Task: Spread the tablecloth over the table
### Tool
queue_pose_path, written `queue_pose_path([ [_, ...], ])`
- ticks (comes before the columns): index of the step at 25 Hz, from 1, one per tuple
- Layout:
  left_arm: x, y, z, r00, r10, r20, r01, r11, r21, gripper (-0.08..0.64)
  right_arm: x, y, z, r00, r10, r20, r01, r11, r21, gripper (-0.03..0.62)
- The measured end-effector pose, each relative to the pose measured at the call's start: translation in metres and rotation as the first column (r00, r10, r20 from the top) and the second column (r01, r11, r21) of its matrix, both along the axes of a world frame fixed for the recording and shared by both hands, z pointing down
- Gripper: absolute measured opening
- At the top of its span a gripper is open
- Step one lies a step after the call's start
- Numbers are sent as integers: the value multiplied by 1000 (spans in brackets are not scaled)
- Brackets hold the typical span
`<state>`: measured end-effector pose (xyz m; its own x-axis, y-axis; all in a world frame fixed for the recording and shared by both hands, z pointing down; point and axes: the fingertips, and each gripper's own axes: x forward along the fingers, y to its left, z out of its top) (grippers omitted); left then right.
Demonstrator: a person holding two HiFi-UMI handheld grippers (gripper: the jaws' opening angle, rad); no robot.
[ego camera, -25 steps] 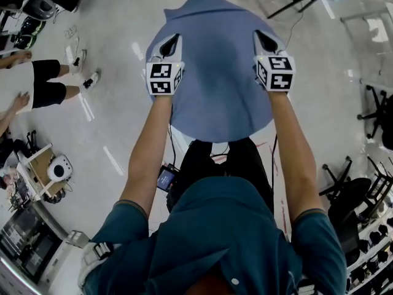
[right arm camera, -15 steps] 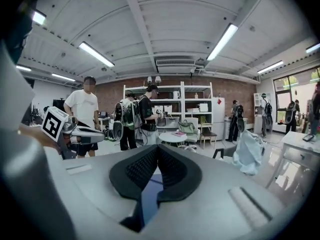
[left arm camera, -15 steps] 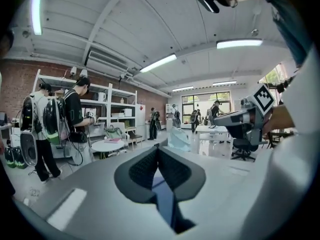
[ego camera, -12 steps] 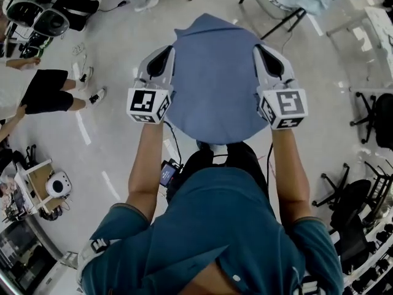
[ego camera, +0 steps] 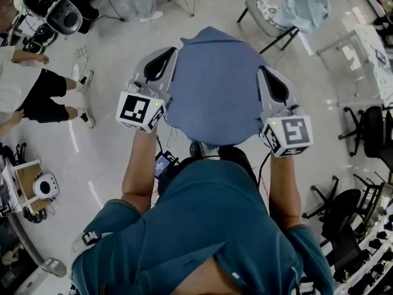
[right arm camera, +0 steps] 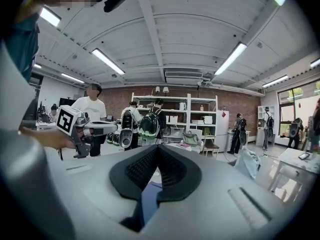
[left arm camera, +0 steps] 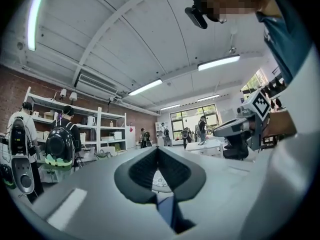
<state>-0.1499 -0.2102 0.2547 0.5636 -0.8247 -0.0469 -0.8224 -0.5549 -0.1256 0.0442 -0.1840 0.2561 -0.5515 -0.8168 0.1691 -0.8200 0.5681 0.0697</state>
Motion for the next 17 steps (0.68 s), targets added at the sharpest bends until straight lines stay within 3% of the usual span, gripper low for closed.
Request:
queue_pose_path([
  [17,-7,38,-26,998,45,-43,-43,998,49,0,-11,43,-31,999,38,-10,-38,998,58,9],
])
